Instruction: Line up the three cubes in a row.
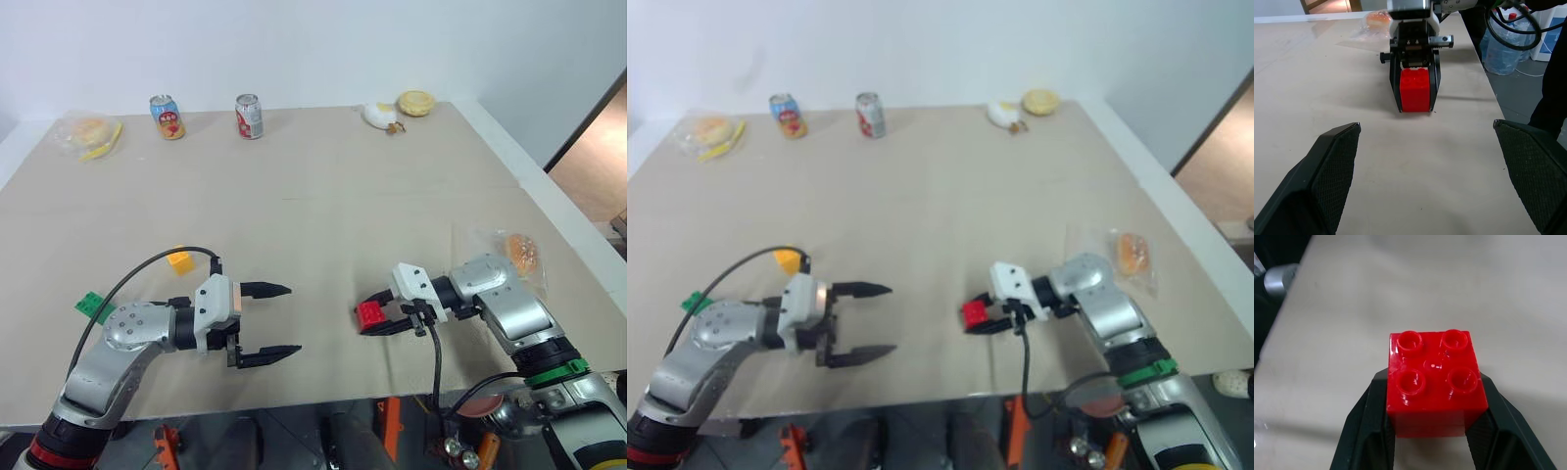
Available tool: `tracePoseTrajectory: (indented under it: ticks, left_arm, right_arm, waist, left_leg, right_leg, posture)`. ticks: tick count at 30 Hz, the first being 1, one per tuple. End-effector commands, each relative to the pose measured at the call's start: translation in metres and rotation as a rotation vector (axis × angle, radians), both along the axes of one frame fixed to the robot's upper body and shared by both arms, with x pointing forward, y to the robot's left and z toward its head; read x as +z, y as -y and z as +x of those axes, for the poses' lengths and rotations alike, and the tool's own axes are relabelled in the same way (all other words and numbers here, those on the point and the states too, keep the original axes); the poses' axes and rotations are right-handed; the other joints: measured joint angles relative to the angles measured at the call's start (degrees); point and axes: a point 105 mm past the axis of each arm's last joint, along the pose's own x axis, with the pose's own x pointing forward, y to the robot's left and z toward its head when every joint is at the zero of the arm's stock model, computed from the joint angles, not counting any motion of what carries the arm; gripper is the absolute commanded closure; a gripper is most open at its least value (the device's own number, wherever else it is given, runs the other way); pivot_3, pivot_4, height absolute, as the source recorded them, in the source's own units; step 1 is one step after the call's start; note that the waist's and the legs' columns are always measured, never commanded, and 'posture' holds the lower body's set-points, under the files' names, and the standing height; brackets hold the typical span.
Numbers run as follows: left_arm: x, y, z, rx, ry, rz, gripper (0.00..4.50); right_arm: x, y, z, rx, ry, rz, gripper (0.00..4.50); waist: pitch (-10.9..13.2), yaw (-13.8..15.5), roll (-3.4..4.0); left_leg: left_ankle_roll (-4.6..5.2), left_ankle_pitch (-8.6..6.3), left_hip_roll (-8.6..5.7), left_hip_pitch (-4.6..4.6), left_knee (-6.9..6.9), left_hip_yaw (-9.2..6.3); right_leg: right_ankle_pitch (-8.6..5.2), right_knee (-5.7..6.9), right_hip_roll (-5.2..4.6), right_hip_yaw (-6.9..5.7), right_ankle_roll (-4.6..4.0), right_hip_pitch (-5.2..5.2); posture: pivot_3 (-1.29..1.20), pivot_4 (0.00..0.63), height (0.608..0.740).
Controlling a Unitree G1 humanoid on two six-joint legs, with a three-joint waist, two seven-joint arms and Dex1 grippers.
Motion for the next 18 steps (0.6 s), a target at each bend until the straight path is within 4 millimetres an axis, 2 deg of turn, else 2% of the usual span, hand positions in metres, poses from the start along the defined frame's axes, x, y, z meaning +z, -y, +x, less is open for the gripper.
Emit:
tracePoseTrajectory:
  ticks: [1, 4, 5, 8, 11, 15, 18]
  left_arm:
    - [0.010, -0.001, -0.001, 0.004, 0.056, -0.004, 0.00]
    - [0.010, -0.001, -0.001, 0.006, 0.057, -0.007, 0.00]
    - [0.010, -0.001, -0.001, 0.006, 0.056, -0.008, 0.00]
    - [0.010, -0.001, 0.000, 0.010, 0.053, -0.011, 0.00]
    - [0.011, -0.003, 0.002, 0.044, 0.053, -0.016, 0.00]
    - [0.023, -0.016, 0.015, 0.172, 0.049, -0.080, 0.00]
    - [0.038, -0.038, 0.027, 0.333, 0.055, -0.142, 0.00]
  right_arm:
    - [0.001, -0.002, 0.001, 0.021, 0.026, -0.007, 3.21]
    - [0.000, -0.002, 0.002, 0.021, 0.029, -0.003, 3.21]
    - [0.000, -0.002, 0.002, 0.021, 0.030, -0.002, 2.13]
    - [0.004, -0.004, 0.001, 0.026, 0.024, 0.022, 1.26]
    - [0.022, -0.008, -0.004, 0.048, 0.007, 0.083, 0.09]
    - [0.057, -0.016, -0.007, 0.059, 0.013, 0.180, 0.09]
    - [0.089, -0.029, -0.013, 0.074, 0.019, 0.285, 0.09]
  waist:
    - [0.00, 0.00, 0.00]
    - [0.00, -0.01, 0.00]
    - [0.00, -0.01, 0.00]
    - [0.00, -0.01, 0.00]
    - [0.00, -0.01, 0.00]
    - [0.01, -0.01, 0.00]
    - [0.02, -0.02, -0.02]
  left_leg:
    - [0.00, 0.00, 0.01, 0.00, 0.00, 0.00]
    - [0.00, 0.00, 0.02, 0.04, 0.00, 0.00]
    - [0.00, 0.00, 0.03, 0.05, 0.00, 0.00]
    - [0.00, 0.00, 0.04, 0.06, 0.00, 0.00]
    - [0.00, 0.00, 0.04, 0.05, 0.00, 0.00]
    - [0.00, 0.00, 0.06, 0.04, 0.00, -0.01]
    - [0.00, 0.00, 0.06, 0.04, 0.01, -0.04]
  right_leg:
    - [0.00, 0.00, 0.01, 0.00, 0.00, 0.00]
    - [0.02, 0.02, 0.02, 0.00, -0.02, 0.02]
    - [0.02, 0.03, 0.03, 0.00, -0.02, 0.02]
    - [0.02, 0.05, 0.04, 0.00, -0.03, 0.02]
    - [0.01, 0.05, 0.04, 0.01, -0.03, 0.01]
    - [0.01, 0.06, 0.04, 0.01, -0.03, 0.00]
    - [0.01, 0.08, 0.04, -0.02, -0.03, 0.01]
  posture:
    - [0.00, 0.150, 0.740]
    - [0.00, 0.150, 0.740]
    - [0.00, 0.150, 0.740]
    - [0.00, 0.150, 0.740]
    - [0.00, 0.150, 0.740]
    - [0.00, 0.150, 0.740]
    - [0.00, 0.150, 0.740]
